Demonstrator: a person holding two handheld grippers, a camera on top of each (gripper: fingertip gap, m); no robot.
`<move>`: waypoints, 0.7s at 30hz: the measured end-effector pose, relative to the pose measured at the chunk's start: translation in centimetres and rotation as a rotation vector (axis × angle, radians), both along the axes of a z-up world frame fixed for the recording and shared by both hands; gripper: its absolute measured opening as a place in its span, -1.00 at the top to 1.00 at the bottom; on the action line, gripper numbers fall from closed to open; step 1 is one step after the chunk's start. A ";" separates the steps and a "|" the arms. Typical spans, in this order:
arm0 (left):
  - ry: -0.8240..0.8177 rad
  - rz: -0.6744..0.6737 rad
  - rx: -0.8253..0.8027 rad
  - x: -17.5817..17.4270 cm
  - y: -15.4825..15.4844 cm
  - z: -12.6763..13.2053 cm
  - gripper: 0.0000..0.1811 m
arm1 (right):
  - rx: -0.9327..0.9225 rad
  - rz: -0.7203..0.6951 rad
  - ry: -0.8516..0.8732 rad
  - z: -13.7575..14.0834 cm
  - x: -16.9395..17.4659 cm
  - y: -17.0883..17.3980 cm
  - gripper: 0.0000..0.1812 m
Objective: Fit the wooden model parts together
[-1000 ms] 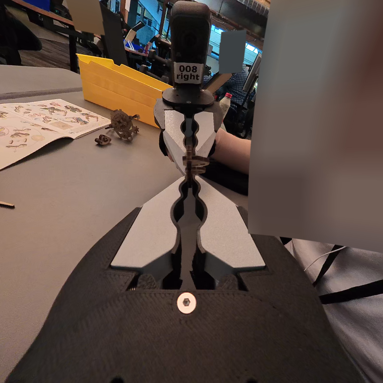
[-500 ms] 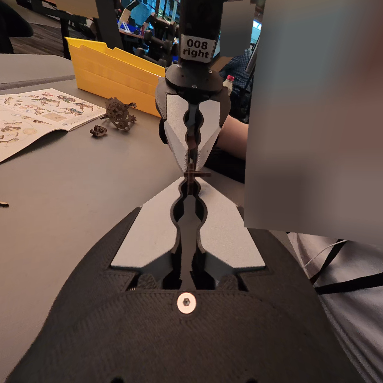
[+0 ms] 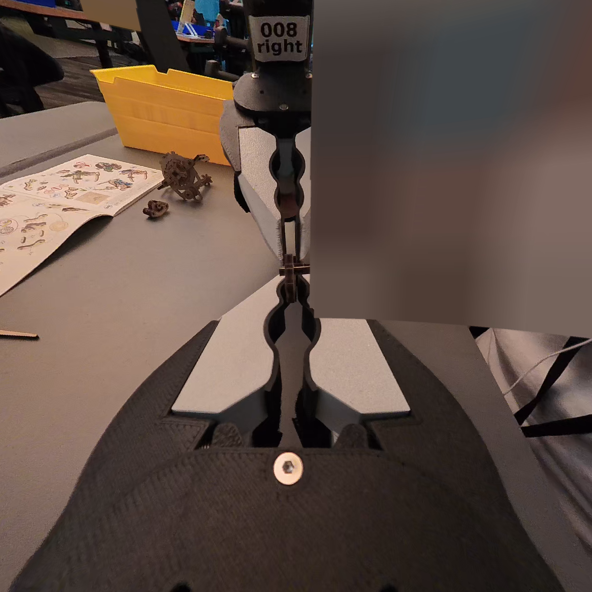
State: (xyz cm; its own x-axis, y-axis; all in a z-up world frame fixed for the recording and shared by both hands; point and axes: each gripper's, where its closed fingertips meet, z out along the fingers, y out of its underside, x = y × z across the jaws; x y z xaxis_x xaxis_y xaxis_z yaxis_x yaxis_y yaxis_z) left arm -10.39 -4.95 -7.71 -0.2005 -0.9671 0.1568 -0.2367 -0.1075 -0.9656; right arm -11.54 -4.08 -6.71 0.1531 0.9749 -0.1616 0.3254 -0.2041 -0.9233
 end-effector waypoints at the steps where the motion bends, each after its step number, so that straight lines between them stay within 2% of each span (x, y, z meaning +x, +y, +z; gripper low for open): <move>1: -0.001 0.002 0.007 0.0 0.0 0.0 1.00 | 0.004 0.001 -0.004 0.0 0.0 0.0 0.96; 21: 0.055 0.011 0.034 0.2 0.0 -0.9 1.00 | 0.134 0.021 -0.079 -0.9 0.2 -0.2 0.99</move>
State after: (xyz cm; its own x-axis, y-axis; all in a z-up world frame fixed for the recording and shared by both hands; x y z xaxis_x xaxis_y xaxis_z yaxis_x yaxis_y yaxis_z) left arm -10.19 -4.91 -8.63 -0.1815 -0.9741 0.1348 -0.2884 -0.0783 -0.9543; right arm -11.30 -4.32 -7.66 0.1392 0.9901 -0.0179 0.4008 -0.0729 -0.9133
